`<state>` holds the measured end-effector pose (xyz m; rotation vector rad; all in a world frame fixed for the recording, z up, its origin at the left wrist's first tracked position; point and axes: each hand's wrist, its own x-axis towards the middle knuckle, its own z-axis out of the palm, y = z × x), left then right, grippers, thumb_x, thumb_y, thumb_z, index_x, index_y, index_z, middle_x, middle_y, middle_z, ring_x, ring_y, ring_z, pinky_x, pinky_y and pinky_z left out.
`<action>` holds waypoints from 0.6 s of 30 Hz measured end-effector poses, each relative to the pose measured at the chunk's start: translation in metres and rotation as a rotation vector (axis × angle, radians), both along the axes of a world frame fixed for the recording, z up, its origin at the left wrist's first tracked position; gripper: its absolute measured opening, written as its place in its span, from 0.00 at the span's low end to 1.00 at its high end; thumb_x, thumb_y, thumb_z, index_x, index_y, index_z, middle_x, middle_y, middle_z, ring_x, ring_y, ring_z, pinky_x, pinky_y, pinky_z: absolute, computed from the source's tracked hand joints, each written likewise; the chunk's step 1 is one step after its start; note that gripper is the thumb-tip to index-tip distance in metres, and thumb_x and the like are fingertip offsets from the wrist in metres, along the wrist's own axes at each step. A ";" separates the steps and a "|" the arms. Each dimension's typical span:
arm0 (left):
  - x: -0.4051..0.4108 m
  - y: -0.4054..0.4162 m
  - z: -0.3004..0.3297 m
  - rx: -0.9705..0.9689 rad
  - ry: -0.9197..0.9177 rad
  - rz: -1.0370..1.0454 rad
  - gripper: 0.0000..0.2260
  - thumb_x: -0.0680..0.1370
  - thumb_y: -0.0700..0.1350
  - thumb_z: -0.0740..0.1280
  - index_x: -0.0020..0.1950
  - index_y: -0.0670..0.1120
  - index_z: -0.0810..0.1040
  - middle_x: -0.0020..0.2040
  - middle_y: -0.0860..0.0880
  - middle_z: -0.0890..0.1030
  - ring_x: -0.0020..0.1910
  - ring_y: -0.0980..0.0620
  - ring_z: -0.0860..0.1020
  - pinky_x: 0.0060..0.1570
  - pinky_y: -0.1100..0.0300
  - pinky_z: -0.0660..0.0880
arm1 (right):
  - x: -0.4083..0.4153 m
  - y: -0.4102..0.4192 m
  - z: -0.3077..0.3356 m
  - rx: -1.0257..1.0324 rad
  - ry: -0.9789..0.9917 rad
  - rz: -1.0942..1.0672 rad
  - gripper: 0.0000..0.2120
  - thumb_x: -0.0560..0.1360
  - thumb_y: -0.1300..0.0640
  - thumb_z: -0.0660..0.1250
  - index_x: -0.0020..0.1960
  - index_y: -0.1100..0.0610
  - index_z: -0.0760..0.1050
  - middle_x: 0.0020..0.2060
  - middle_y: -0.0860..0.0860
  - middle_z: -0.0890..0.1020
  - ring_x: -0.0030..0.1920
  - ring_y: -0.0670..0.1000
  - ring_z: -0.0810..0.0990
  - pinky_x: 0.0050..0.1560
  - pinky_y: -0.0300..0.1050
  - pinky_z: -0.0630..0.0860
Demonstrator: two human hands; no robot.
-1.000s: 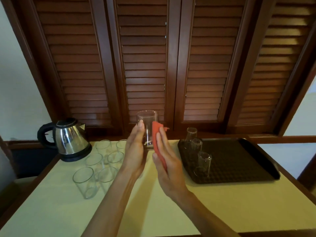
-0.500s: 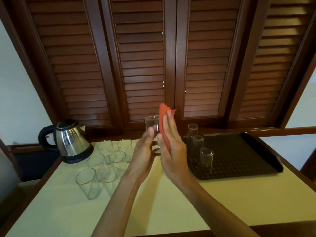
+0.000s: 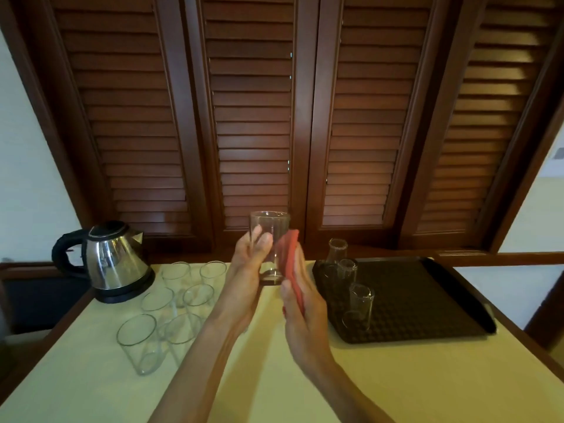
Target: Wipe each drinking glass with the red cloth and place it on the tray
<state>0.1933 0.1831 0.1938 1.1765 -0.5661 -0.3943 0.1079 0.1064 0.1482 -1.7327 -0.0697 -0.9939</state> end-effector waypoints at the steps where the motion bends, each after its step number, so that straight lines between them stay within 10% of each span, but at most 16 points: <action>1: -0.003 -0.003 -0.003 0.013 0.001 0.012 0.28 0.78 0.61 0.68 0.73 0.50 0.68 0.63 0.44 0.84 0.64 0.45 0.82 0.60 0.45 0.79 | 0.005 -0.008 0.010 0.064 -0.004 -0.024 0.26 0.84 0.50 0.56 0.81 0.49 0.56 0.80 0.46 0.62 0.80 0.48 0.59 0.78 0.57 0.61; 7: -0.002 -0.015 0.010 -0.057 0.088 0.169 0.19 0.85 0.55 0.60 0.68 0.43 0.76 0.60 0.41 0.85 0.60 0.43 0.84 0.54 0.54 0.81 | 0.009 0.003 0.019 -0.270 0.016 -0.116 0.24 0.85 0.56 0.57 0.79 0.53 0.58 0.81 0.43 0.56 0.82 0.48 0.49 0.81 0.46 0.50; 12: -0.019 -0.014 -0.005 -0.025 -0.006 0.177 0.18 0.83 0.57 0.60 0.70 0.53 0.76 0.61 0.47 0.84 0.59 0.47 0.85 0.47 0.53 0.83 | 0.017 -0.011 0.029 -0.095 0.034 -0.215 0.25 0.84 0.48 0.54 0.79 0.51 0.56 0.81 0.43 0.55 0.81 0.46 0.52 0.80 0.49 0.57; 18: -0.016 -0.010 0.004 -0.051 0.075 0.062 0.26 0.81 0.63 0.58 0.68 0.46 0.80 0.61 0.42 0.85 0.63 0.44 0.83 0.62 0.47 0.79 | 0.001 0.006 0.009 -0.302 0.012 -0.130 0.25 0.85 0.47 0.54 0.80 0.52 0.57 0.81 0.40 0.55 0.82 0.47 0.50 0.80 0.43 0.50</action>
